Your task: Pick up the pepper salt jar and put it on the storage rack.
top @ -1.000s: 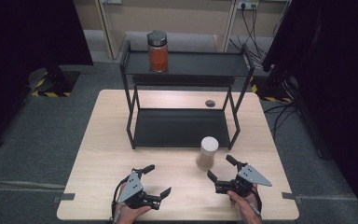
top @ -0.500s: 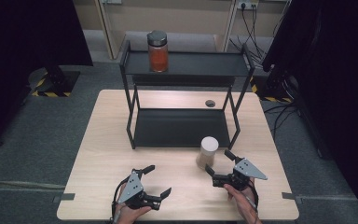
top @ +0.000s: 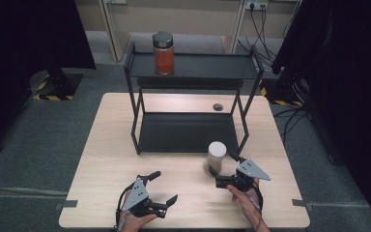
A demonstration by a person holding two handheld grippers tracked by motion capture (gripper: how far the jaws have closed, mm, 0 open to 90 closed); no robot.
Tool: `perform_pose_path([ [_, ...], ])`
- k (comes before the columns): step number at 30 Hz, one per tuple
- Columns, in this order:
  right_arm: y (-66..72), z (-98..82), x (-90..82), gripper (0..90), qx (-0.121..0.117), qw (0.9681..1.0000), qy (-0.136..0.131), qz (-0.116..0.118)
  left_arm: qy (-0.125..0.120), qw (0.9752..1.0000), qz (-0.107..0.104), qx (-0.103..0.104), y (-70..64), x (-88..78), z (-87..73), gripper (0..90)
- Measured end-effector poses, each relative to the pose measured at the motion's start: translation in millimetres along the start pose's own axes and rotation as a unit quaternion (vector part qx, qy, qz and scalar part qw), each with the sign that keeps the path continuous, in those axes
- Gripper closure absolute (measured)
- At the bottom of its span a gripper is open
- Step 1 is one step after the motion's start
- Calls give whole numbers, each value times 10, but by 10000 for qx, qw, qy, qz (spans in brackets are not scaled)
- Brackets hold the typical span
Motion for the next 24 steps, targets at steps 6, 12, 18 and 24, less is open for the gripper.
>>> perform_pose_path([
  [6, -2, 14, 50, 17, -35, 10000, 48, -50, 8, 10000, 2, -2, 3, -1, -1, 17],
  [12, -9, 29, 102, 36, -57, 9999, 87, -65, 7, 10000, 2, -14, 3, -1, -3, 17],
  [18, -16, 41, 162, 95, -112, 9998, 128, -47, -2, 10000, 7, -18, 3, -5, -4, 17],
  [24, -33, 42, 203, 181, -138, 9997, 191, -77, -10, 10000, 10, -7, 2, -8, -5, 17],
])
Point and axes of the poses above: each handheld gripper's, and its own axes: x roughly forward along the jaws, z roughly out of its top, y roughly to its left, the point moved 4 cm from there along x, roughly forward along the jaws, and after that the axes turned 1 degree about y, right-handed, at the moved point
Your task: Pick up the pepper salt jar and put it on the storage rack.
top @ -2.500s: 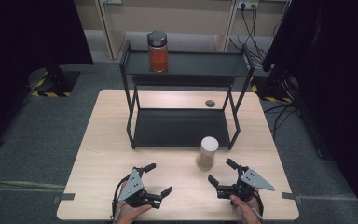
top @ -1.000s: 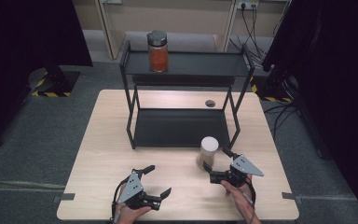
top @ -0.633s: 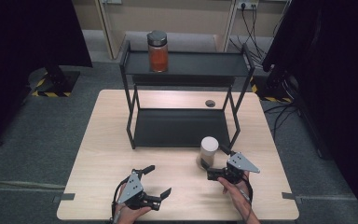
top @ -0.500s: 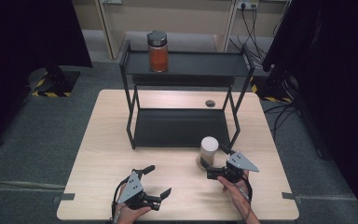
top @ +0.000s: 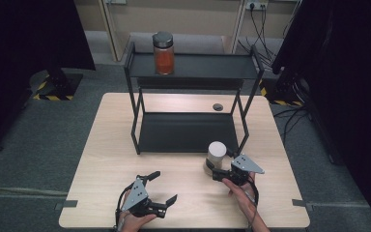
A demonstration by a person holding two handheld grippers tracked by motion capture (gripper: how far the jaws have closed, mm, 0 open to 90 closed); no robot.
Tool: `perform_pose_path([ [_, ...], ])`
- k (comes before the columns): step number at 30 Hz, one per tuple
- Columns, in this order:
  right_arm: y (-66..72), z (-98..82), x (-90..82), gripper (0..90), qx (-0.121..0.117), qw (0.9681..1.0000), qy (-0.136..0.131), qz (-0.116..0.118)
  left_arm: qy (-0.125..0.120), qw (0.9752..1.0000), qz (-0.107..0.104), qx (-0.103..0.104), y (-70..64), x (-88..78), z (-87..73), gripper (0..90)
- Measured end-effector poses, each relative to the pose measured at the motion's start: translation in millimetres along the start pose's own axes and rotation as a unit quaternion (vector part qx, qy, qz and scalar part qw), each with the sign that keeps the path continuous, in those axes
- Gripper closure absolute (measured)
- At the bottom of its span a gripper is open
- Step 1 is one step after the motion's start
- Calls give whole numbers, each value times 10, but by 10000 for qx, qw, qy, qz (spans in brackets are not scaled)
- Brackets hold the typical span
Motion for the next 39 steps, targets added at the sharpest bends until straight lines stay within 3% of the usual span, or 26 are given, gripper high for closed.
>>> perform_pose_path([
  [12, -6, 2, 40, 338, -4, 10000, 38, 2, -4, 10000, 2, 8, 0, -3, 0, 17],
  [16, 25, -12, 32, 348, -74, 10000, -11, -65, -5, 10000, 6, 5, 4, -5, -2, 18],
  [22, 16, 3, 2, 352, 128, 9999, -53, -38, -4, 10000, 15, -6, 7, -8, -2, 18],
  [27, 35, 73, -37, 353, 18, 9999, -106, -14, -9, 10000, 20, -8, 7, -9, -2, 18],
  [39, 23, 216, -98, 354, 6, 10000, -86, -15, -11, 10000, 31, -25, 7, -8, -9, 18],
])
Point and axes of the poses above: each handheld gripper's, and its own axes: x roughly forward along the jaws, z roughly out of its top, y roughly to its left, the point moved 4 cm from there along x, roughly forward along the jaws, and after that the axes turned 1 degree about y, right-handed, at the moved point
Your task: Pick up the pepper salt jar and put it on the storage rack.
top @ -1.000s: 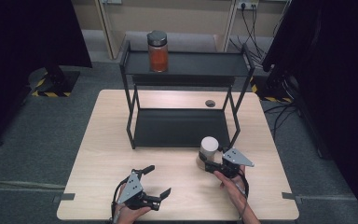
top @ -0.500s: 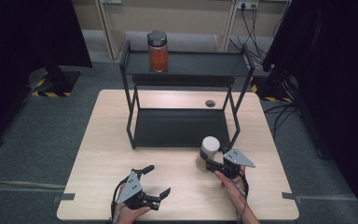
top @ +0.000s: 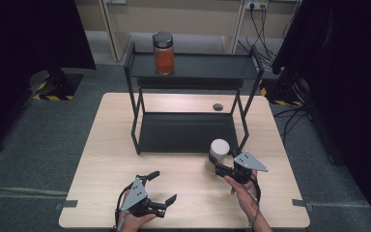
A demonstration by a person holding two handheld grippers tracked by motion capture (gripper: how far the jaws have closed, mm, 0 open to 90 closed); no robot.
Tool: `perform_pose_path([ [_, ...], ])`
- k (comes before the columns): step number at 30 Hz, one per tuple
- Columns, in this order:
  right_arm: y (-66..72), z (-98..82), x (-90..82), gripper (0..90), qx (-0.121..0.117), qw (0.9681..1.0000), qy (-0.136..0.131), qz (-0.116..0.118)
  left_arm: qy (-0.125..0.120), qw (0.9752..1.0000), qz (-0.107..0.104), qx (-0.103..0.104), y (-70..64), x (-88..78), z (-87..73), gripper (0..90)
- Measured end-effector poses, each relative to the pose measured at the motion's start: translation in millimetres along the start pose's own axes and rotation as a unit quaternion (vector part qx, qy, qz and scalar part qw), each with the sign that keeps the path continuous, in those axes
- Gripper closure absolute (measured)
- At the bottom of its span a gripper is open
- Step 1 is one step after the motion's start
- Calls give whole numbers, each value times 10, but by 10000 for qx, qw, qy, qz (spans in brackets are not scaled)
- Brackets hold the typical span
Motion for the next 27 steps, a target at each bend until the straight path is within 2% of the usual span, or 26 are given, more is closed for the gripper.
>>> perform_pose_path([
  [8, 4, 142, -40, 354, -73, 10000, -22, 17, 4, 10000, 3, 0, 2, -1, -1, 17],
  [27, -5, 500, -90, 354, -126, 9995, 46, 294, -1, 10000, 30, 0, 2, -5, -5, 18],
])
Point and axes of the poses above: each handheld gripper's, and its own axes: x roughly forward along the jaws, z roughly out of its top, y roughly to its left, the point moved 4 cm from there along x, roughly forward along the jaws, and after that the axes turned 1 degree about y, right-handed, at the moved point
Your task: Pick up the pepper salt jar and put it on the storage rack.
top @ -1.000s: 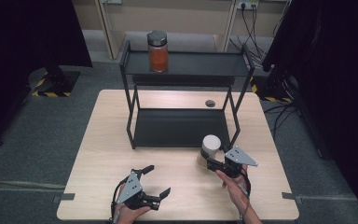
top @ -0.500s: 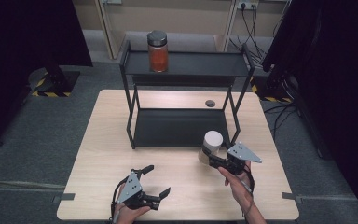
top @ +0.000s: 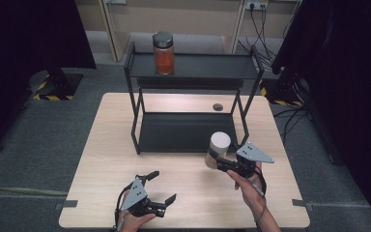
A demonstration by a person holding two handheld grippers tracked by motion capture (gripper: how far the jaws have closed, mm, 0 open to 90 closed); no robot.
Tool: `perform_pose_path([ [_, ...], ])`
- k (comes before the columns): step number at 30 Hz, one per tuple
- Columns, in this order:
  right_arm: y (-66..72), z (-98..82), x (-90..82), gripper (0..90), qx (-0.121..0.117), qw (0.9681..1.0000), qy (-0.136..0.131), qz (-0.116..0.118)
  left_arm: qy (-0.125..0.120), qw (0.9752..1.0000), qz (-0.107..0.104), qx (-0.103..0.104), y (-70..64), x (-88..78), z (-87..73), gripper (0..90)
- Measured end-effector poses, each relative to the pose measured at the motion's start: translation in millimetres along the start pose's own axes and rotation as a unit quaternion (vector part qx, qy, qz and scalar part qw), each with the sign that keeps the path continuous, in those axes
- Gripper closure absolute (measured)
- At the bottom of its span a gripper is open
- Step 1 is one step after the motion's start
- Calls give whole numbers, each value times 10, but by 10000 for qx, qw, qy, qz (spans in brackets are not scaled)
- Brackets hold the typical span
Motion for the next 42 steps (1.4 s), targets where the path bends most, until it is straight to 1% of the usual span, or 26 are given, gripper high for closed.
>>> perform_pose_path([
  [9, 19, 238, 8, 354, -93, 9999, 64, 96, -10, 10000, 30, 10, -3, -8, 0, 17],
  [13, 7, 322, 19, 354, -35, 9998, 42, 176, -20, 10000, 29, 15, -4, -12, 2, 18],
  [18, 18, 440, 27, 354, -78, 9998, 41, 164, 13, 10000, 19, 2, 0, -4, -5, 18],
  [22, 10, 515, 32, 354, -66, 9998, 42, 209, 3, 10000, 22, -6, 1, -5, -6, 18],
  [26, 22, 586, 41, 354, -112, 9996, 71, 243, 6, 10000, 18, -13, 2, -4, -8, 17],
  [32, 34, 692, 59, 355, -121, 9995, 23, 294, 7, 10000, 4, -22, 3, -2, -10, 18],
  [39, 52, 868, 71, 354, -237, 9992, 3, 326, -4, 10000, 3, -29, 5, -4, -10, 18],
  [42, 43, 928, 82, 354, -210, 9991, 17, 381, 4, 10000, 4, -34, 6, -5, -10, 18],
])
Point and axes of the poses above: each handheld gripper's, and its own axes: x roughly forward along the jaws, z roughly out of its top, y roughly to its left, the point moved 4 cm from there along x, roughly forward along the jaws, and after that the axes turned 1 degree about y, right-handed, at the moved point
